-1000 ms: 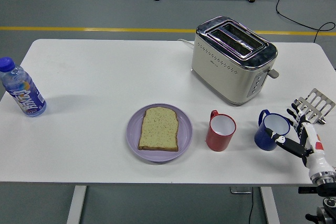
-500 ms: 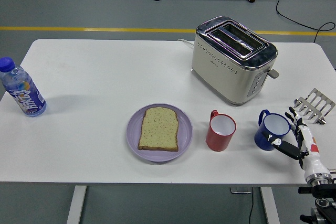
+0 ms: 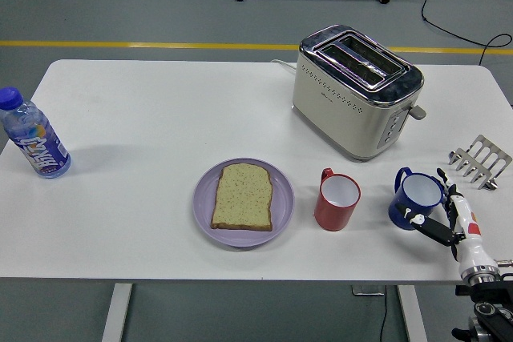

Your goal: Pick up the cup,pour liquid into bread,place the cup on the desk

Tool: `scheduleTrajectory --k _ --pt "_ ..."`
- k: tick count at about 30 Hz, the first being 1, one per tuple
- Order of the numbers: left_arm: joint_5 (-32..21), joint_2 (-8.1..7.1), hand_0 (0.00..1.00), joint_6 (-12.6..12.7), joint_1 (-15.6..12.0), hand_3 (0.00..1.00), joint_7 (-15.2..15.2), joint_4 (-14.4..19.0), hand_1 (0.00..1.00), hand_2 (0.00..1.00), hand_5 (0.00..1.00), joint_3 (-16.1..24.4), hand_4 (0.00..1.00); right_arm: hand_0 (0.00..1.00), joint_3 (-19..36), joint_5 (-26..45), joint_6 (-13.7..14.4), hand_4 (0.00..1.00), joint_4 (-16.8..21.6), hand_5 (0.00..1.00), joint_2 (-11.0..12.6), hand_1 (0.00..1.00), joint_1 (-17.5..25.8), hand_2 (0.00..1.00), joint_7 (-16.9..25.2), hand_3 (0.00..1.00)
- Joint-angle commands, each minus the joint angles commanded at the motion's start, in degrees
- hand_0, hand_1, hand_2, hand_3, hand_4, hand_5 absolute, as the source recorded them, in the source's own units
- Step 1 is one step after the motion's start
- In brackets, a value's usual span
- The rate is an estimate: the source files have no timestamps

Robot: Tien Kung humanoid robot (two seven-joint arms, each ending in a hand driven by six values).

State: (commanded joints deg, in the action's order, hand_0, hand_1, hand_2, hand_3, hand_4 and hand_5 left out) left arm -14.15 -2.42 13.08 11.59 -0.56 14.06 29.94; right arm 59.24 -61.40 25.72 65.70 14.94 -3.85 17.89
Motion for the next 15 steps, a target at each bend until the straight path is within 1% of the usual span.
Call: scheduleTrajectory --k 15 --pt "-0.02 -0.07 0.69 0.16 0.06 0.611 -0.02 0.09 0.756 0.773 0.998 -0.09 0.396 0.988 -1.7 1.36 0.26 0.998 -3.18 0.231 -0.8 0.836 -2.67 0.935 0.56 0.998"
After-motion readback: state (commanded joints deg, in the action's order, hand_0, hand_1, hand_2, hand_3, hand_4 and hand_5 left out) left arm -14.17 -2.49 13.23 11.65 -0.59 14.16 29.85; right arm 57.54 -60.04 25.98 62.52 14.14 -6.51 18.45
